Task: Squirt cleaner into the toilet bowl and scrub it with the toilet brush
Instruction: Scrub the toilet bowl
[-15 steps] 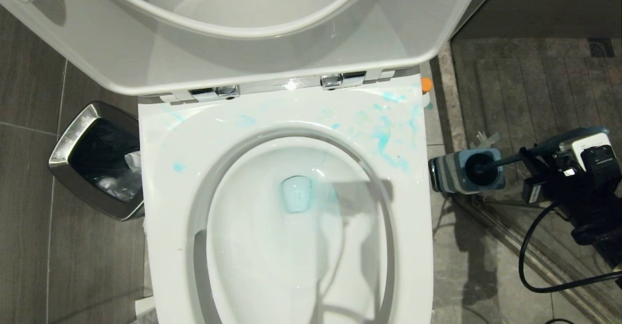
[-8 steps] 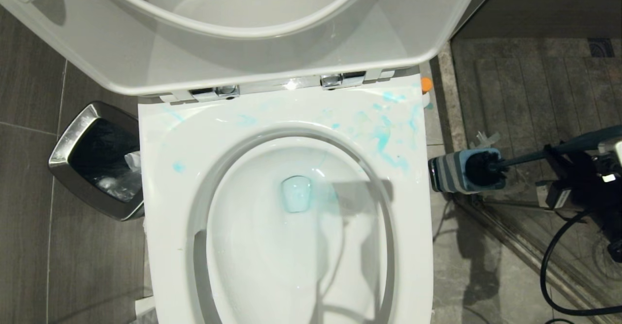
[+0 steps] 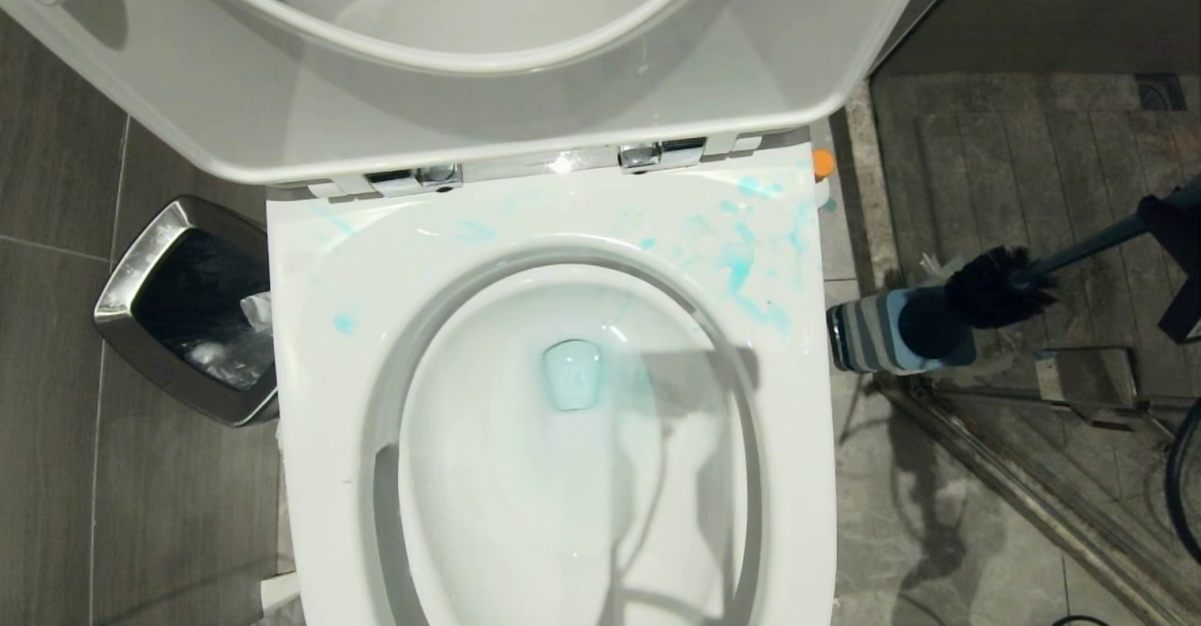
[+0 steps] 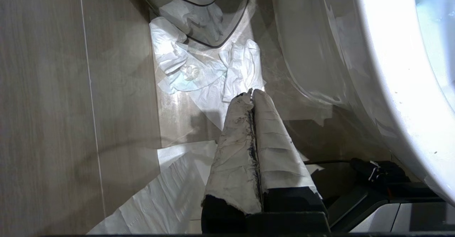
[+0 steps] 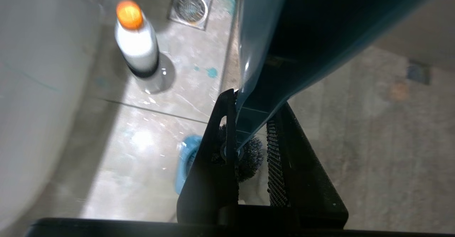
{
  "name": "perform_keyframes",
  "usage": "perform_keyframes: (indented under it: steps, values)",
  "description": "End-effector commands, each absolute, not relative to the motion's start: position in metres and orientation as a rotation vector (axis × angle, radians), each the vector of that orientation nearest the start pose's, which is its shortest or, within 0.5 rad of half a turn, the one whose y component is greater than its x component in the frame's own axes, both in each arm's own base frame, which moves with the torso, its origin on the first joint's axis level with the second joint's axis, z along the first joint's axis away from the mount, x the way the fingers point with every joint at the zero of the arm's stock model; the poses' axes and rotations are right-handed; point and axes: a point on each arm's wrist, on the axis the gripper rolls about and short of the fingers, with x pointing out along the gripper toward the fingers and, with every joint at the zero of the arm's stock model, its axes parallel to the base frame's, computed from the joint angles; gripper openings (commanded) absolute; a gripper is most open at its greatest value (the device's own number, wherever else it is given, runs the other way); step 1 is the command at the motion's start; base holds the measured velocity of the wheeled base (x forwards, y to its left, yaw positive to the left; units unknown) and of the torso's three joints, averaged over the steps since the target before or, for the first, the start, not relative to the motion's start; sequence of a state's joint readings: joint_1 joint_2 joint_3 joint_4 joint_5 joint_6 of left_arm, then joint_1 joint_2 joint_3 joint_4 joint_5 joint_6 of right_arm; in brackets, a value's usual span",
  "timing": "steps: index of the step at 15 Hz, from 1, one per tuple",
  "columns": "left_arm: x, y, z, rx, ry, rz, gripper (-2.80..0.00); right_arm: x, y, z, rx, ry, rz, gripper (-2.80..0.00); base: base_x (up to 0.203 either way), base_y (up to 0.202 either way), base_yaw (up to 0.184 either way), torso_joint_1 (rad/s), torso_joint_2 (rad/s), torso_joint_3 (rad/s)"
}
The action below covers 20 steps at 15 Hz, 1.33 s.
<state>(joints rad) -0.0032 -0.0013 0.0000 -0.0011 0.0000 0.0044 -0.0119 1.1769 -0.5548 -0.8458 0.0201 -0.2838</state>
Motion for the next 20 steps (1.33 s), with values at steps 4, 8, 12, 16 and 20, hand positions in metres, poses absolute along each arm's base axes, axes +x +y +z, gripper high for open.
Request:
perform_keyframes:
  steps: [4, 8, 12, 16, 20]
  values:
    - [-0.023, 0.000, 0.076, 0.005, -0.002, -0.003, -2.80, 0.179, 0.000, 0.320, -0.168, -0.208, 0.044, -2.80, 0.000, 0.000, 0.000, 0.000, 0.00, 0.000]
    - [-0.023, 0.000, 0.076, 0.005, -0.002, -0.003, -2.80, 0.182, 0.018, 0.335, -0.158, -0.134, 0.170, -2.80, 0.000, 0.000, 0.000, 0.000, 0.00, 0.000]
    - [-0.023, 0.000, 0.076, 0.015, -0.002, -0.005, -2.80, 0.179, 0.027, 0.344, -0.208, -0.157, 0.189, -2.80, 0.000, 0.000, 0.000, 0.000, 0.00, 0.000]
    - [-0.023, 0.000, 0.076, 0.015, -0.002, -0.005, -2.80, 0.175, 0.026, 0.346, -0.210, -0.161, 0.180, -2.80, 0.000, 0.000, 0.000, 0.000, 0.00, 0.000]
    - [-0.023, 0.000, 0.076, 0.003, -0.002, -0.003, -2.80, 0.164, 0.033, 0.349, -0.213, -0.126, 0.192, -2.80, 0.000, 0.000, 0.000, -0.001, 0.00, 0.061]
